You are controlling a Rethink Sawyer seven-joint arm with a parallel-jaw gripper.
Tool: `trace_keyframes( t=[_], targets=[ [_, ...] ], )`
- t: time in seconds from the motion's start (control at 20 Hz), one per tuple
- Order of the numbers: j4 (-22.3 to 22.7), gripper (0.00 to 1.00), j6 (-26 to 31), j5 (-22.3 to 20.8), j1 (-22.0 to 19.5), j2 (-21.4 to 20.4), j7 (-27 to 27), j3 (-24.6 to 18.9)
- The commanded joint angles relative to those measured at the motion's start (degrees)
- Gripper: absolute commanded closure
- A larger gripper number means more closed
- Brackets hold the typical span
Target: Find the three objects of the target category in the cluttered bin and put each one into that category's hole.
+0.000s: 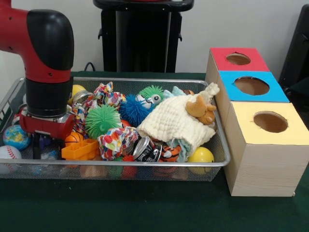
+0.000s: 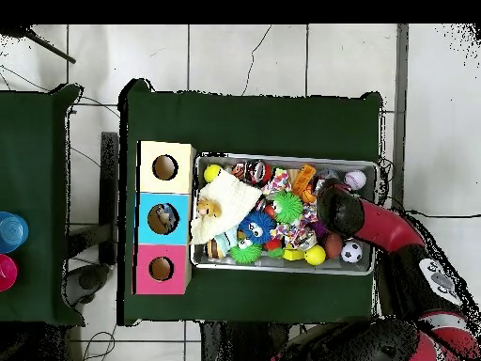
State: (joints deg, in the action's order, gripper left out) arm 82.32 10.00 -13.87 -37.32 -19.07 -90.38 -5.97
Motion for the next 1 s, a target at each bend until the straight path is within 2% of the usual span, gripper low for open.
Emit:
trace_keyframes(
  t=[0.05,0.4,0.6,0.65,0.8,1.0],
  targets=[
    [-2.43,0.00,-2.19,-3.36,1.18,6.03,-4.40,0.10],
    [-0.66,0.00,0.72,-2.65,2.20,2.25,-4.14,0.69],
    [-0.81,0.00,1.46,-2.46,1.83,1.90,-3.60,0.11],
    [-0.84,1.00,1.63,-2.67,1.66,1.83,-3.18,-0.10],
    [0.65,1.00,-1.03,-4.16,-0.61,1.51,-1.94,-2.76],
    [0.18,1.00,0.41,-3.98,0.05,0.80,-1.57,-2.57]
  ],
)
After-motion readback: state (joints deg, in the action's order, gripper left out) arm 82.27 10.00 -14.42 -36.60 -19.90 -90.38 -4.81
